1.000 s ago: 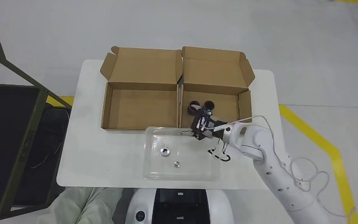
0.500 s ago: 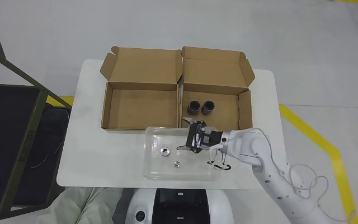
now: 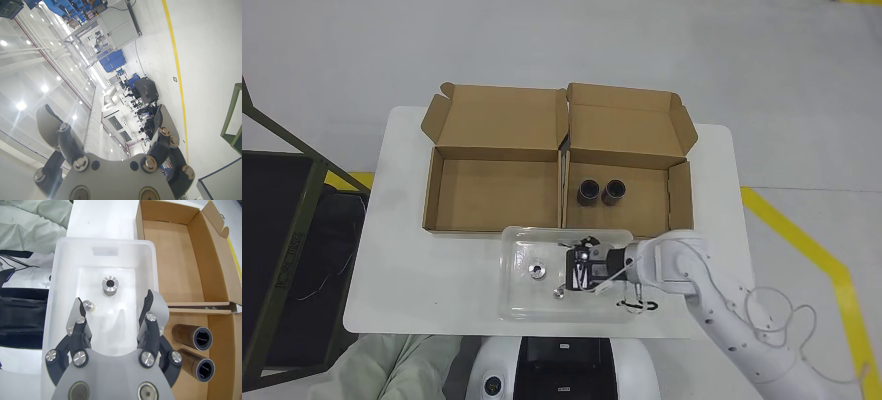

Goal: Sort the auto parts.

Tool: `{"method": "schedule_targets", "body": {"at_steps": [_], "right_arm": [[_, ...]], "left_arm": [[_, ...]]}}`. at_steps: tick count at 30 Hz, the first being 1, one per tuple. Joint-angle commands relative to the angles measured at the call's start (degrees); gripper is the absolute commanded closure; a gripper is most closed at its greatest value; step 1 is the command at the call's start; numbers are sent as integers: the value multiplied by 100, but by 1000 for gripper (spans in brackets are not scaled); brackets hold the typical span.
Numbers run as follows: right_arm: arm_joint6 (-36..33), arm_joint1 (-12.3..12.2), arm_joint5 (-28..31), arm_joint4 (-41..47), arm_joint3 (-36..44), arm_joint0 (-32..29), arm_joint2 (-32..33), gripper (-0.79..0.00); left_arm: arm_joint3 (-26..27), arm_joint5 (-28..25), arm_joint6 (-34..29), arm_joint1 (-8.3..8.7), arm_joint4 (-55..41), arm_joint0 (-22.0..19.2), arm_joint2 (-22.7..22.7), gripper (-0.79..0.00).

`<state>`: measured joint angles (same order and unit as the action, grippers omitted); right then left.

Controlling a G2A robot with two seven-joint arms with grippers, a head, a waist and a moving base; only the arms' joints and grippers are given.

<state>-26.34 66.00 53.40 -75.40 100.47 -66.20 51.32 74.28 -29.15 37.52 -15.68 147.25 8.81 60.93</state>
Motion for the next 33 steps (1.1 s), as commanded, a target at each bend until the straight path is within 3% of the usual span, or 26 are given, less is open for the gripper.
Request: {"method": "schedule_targets", "body": {"at_steps": [1,11,33], "right_arm": [[-69,7,50,10,-85,60,-70,-579],[-291,68,460,421,-719,407,-484,-523],[-450,232,460,904,-1627,1184,-1585,-419]], "left_arm": [[0,0,0,0,0,0,0,-785],[0,0,0,0,0,0,0,-785],[0,0,0,0,0,0,0,-785]]}}
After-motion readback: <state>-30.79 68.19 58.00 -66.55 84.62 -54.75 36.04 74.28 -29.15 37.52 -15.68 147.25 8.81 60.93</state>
